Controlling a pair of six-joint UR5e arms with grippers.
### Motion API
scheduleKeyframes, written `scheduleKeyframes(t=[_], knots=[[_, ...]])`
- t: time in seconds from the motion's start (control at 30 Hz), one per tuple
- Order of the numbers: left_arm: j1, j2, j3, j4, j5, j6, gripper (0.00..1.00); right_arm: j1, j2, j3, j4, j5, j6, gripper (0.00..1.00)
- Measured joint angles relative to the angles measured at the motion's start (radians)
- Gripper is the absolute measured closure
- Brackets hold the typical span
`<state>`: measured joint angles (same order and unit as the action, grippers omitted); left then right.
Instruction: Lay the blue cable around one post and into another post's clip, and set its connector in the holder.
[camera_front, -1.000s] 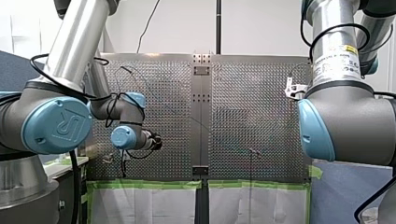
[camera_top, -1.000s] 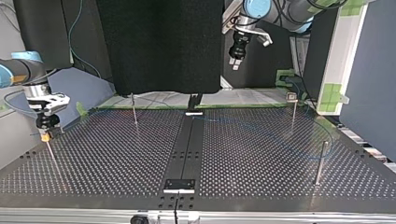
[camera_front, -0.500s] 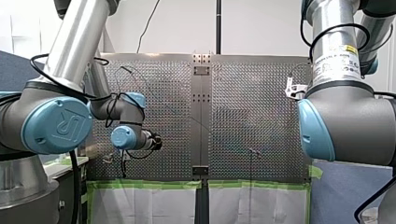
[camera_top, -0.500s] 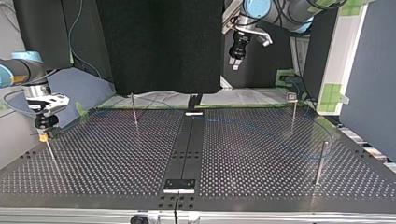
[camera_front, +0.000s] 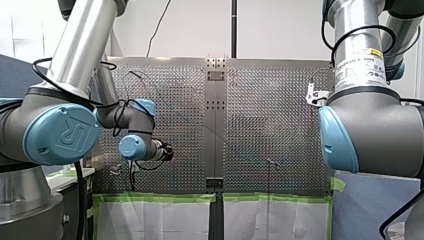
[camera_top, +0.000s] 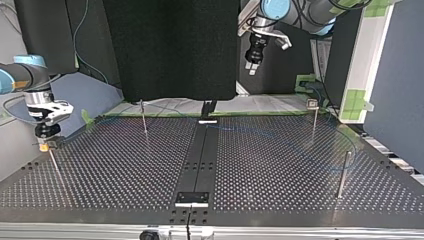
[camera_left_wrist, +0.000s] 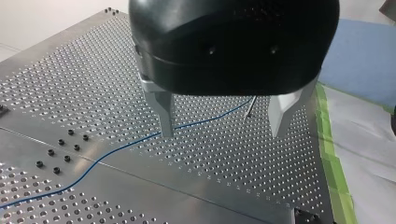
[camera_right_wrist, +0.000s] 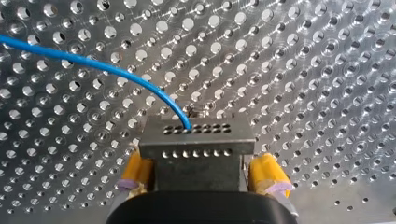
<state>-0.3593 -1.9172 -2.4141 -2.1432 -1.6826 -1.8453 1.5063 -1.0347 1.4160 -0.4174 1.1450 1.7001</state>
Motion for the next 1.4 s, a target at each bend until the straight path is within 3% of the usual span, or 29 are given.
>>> scheduleKeyframes(t=[0.63,1.07,1.4], knots=[[0.0,0.0,0.0,0.0,0.001,0.0,0.0,0.001,0.0,0.0,0.0,0.044,-0.012,0.0],[0.0,0.0,0.0,0.0,0.001,0.001,0.0,0.002,0.0,-0.001,0.001,0.116,-0.014,0.0],[0.001,0.0,0.0,0.0,0.0,0.002,0.0,0.002,0.0,0.0,0.001,0.144,-0.014,0.0]])
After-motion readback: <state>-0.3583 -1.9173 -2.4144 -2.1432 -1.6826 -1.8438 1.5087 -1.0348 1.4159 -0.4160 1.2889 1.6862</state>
